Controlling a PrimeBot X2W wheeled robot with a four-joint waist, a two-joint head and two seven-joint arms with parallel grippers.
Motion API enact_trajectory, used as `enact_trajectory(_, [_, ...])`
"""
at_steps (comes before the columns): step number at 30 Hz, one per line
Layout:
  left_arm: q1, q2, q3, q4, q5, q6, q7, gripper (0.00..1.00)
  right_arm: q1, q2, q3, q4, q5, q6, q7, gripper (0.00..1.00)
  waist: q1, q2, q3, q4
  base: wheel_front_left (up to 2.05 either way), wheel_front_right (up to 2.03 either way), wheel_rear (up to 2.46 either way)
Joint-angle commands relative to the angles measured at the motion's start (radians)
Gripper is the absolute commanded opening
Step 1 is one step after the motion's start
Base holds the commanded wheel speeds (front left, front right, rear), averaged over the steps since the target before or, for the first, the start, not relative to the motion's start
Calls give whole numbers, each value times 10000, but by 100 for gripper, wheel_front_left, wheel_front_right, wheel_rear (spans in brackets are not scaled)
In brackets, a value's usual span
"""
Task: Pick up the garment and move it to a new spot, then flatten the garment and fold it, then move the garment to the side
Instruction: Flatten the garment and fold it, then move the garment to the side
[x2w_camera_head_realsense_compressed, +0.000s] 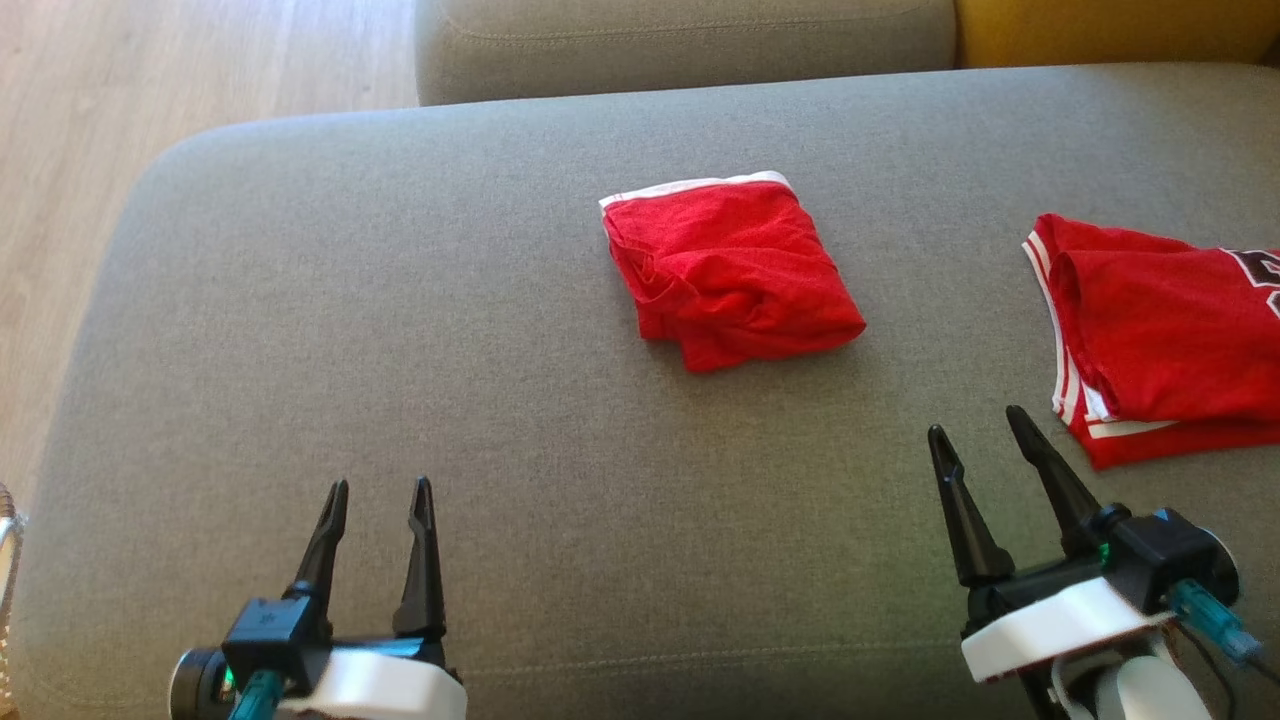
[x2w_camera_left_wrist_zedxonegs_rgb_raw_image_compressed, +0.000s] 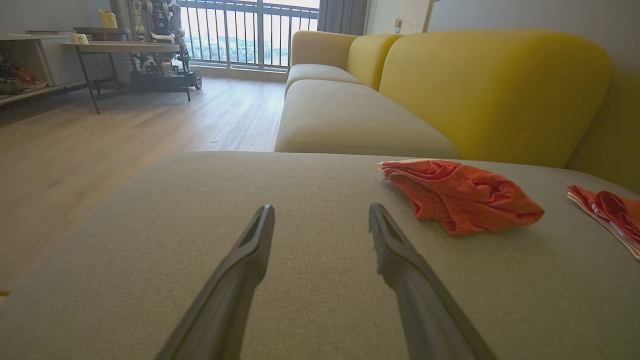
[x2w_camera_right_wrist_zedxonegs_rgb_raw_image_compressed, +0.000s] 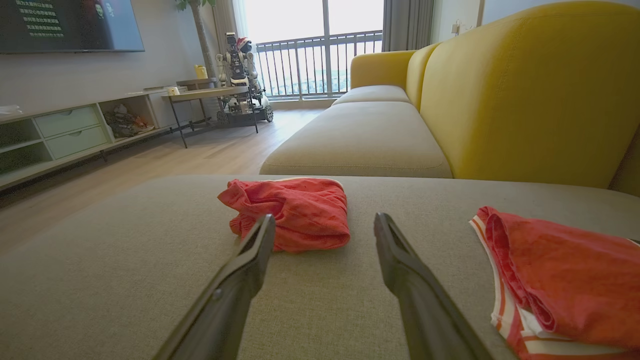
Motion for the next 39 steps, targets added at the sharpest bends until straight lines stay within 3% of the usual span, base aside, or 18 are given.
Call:
enact_trajectory(1, [-217,18,391,-240,-70,23,-51,100,-36,-5,237,-271,63,-4,-93,100,0,0,-23,-11,0,0,0])
enact_trajectory(32, [-200,18,272,-104,-91,121,-51,100,-166,-5,339,-23,176,-4,-93,100,0,0,12,21,0,0,0])
enact_trajectory(35, [-275,18,235,-85,-72,92,-51,100,-825,-5,317,598,562,-4,-93,100,0,0,198,6,0,0,0])
enact_trajectory(39, [-503,18,86,-63,10,27,-51,100,-2430,-5,598,2636,1476,-4,66,100,0,0,483,110,0,0,0])
